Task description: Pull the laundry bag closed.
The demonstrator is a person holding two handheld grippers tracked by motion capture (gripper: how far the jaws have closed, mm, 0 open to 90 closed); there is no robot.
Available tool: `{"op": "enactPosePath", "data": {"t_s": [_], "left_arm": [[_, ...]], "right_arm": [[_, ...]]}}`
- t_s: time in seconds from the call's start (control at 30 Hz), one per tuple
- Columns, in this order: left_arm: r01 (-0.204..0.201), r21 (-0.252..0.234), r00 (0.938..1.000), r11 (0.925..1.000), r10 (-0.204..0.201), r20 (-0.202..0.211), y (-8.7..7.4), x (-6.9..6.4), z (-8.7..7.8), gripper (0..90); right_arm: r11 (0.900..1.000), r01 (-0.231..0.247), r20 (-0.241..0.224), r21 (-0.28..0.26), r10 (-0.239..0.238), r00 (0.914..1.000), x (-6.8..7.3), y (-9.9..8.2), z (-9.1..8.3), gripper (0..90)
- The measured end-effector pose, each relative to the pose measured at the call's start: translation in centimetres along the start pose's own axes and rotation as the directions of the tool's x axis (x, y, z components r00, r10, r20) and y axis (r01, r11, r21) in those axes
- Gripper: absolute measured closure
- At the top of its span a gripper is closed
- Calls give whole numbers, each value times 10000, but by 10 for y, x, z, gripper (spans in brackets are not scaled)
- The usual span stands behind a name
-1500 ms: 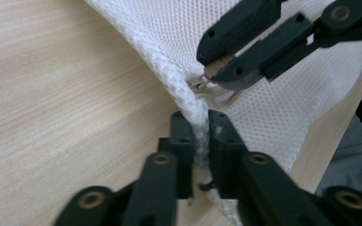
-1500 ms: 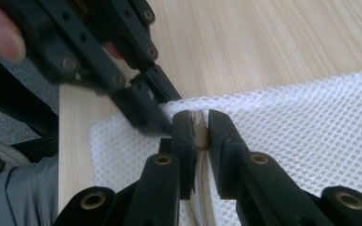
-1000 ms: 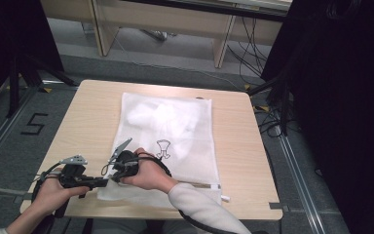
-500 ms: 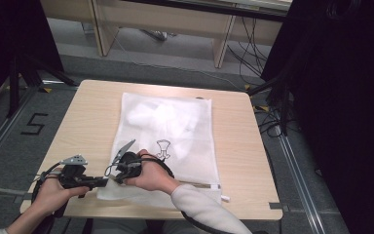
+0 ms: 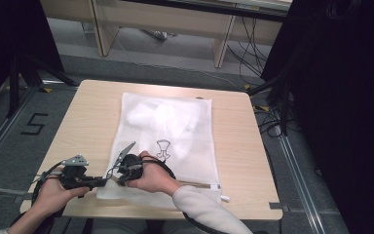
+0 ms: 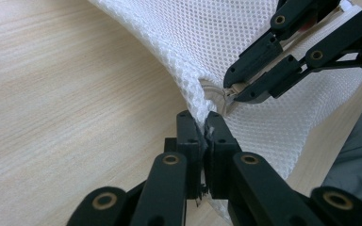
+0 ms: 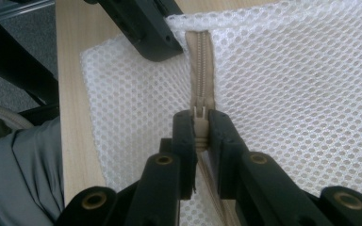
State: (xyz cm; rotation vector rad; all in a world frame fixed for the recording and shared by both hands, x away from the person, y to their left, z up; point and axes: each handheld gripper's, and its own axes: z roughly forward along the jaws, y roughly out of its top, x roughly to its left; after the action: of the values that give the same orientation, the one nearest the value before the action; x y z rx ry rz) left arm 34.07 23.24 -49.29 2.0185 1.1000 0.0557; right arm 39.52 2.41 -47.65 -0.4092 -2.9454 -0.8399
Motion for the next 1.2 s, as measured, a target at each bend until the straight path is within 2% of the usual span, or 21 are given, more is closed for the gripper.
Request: {"op": "enactPosePath", "data": {"t_s": [0.13, 0.23, 0.4, 0.5, 0.53, 0.9, 1.13, 1.2], "left_arm": [[-3, -9, 10000, 10000, 3, 18, 0, 0, 0, 861], [56, -38, 10000, 10000, -56, 70, 0, 1, 0, 861], [57, -47, 10000, 10000, -56, 64, 0, 1, 0, 861], [92, -33, 9999, 10000, -92, 74, 0, 1, 0, 861], [89, -16, 9999, 10000, -89, 86, 0, 1, 0, 861], [113, -33, 9999, 9999, -113, 24, -1, 2, 0, 859], [143, -1, 9999, 9999, -143, 2, -1, 2, 0, 858], [161, -8, 9999, 9999, -161, 7, -1, 2, 0, 858]], "right_arm": [[10000, -31, -6, 3, 31, 10000, 0, 0, 0, 827], [9999, 137, -116, 80, -136, 9998, -1, -1, -1, 827], [9999, -71, -109, 120, 72, 9999, -1, -4, -1, 827], [9997, -80, -22, 213, 80, 10000, -1, -5, -1, 827], [9998, -61, -130, 204, 63, 9999, -1, -6, -2, 827], [9993, -66, -186, 371, 73, 9998, -3, -12, -3, 827], [9987, -293, -78, 410, 297, 9995, -4, -18, -5, 827], [9989, -189, -143, 424, 195, 9997, -5, -19, -5, 827]]}}
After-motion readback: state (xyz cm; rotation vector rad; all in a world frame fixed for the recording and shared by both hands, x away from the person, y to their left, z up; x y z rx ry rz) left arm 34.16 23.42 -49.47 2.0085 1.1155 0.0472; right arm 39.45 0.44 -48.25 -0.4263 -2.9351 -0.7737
